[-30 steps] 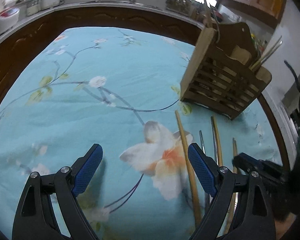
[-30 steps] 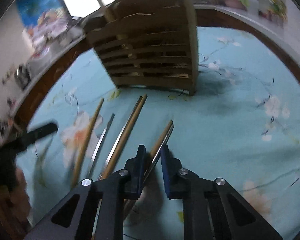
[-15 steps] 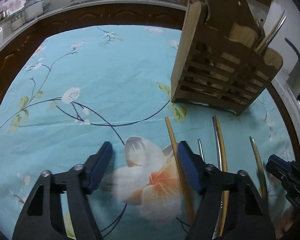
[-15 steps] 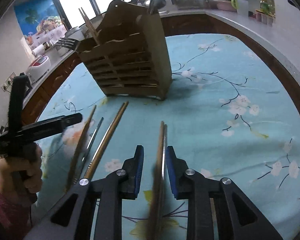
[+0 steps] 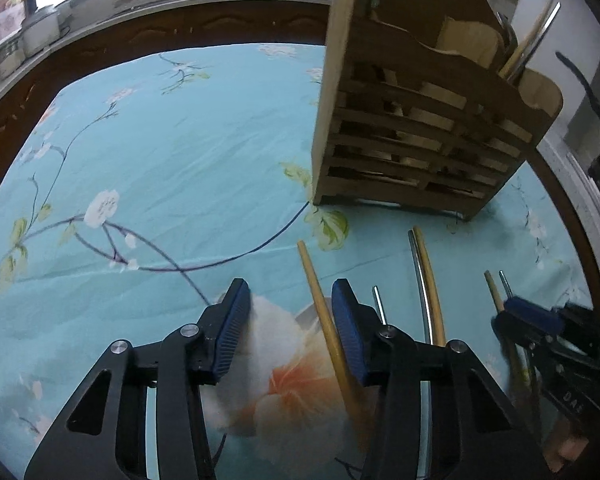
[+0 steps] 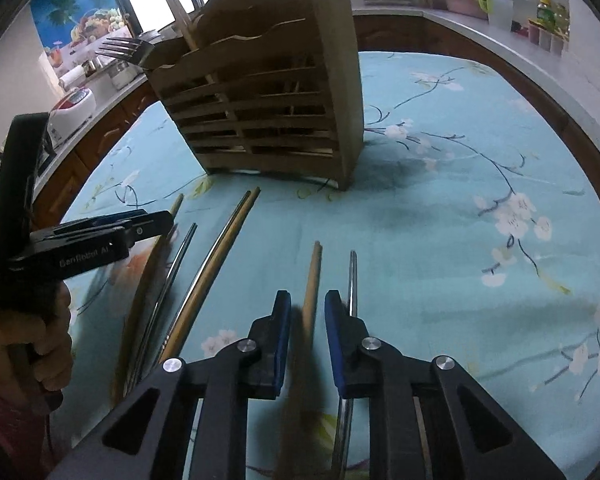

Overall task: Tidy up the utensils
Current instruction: 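Grasp a wooden chopstick with the left tool while the right tool grasps another chopstick, then lift both chopsticks and lower them upright into the wooden holder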

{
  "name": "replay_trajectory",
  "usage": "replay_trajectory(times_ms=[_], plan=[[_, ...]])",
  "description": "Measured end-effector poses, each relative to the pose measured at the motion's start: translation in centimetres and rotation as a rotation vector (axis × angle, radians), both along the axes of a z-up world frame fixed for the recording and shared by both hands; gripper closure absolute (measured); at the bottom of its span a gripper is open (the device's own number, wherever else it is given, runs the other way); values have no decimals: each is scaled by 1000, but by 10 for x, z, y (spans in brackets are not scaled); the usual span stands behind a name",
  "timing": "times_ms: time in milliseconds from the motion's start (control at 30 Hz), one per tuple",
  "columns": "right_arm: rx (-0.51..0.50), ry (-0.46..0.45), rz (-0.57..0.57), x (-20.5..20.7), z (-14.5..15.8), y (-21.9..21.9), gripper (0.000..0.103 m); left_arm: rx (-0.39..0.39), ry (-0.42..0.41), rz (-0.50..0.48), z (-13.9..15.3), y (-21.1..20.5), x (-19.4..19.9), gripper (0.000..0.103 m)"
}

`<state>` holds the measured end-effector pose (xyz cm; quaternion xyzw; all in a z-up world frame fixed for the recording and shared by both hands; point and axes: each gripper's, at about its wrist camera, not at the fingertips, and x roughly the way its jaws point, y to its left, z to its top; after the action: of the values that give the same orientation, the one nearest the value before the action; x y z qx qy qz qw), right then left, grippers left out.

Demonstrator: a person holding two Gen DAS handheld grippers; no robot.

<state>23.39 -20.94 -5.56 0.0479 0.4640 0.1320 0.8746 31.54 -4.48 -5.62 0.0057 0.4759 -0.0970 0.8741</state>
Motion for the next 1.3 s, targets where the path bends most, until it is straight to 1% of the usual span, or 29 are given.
replay_trajectory(times_ms=[100, 133, 167, 200, 233, 300, 367, 433, 533, 600, 667, 867, 1000, 1167, 1300], plan=[[-19, -5, 9, 9, -1, 3, 85, 24, -6, -24, -1, -8, 5, 61], [-32, -10, 14, 12, -1, 5, 85, 36, -12, -30, -1, -10, 5, 69], [-40, -15, 17, 13, -2, 6, 85, 46, -18, -35, -1, -11, 5, 79], [-48, -20, 19, 14, -2, 7, 84, 44, -23, -43, -1, -12, 5, 84], [-61, -24, 21, 15, -2, 9, 85, 32, -23, -52, -1, -13, 5, 94], [-105, -36, 26, 14, -2, 14, 89, 29, -24, -52, 0, -12, 6, 95], [-116, -39, 26, 14, -2, 16, 95, 16, -19, -49, 1, -11, 4, 98], [-88, -28, 19, 15, -1, 12, 98, -35, -5, -49, 3, -5, 1, 99], [-26, -32, 12, 8, 7, 5, 98, -68, -30, -52, 15, 1, -13, 99], [15, -53, 8, -1, 18, 0, 98, -115, -45, -51, 27, 8, -25, 99], [55, -76, 6, -9, 31, -4, 98, -171, -72, -52, 44, 16, -38, 99], [109, -179, 1, -36, 77, -14, 98, -248, -178, -56, 96, 32, -73, 99], [142, -236, -8, -51, 100, -19, 98, -262, -237, -74, 119, 40, -104, 99], [158, -321, -19, -66, 131, -25, 98, -286, -292, -98, 144, 39, -125, 99], [160, -385, -23, -76, 153, -28, 98, -289, -345, -105, 160, 41, -141, 99]])
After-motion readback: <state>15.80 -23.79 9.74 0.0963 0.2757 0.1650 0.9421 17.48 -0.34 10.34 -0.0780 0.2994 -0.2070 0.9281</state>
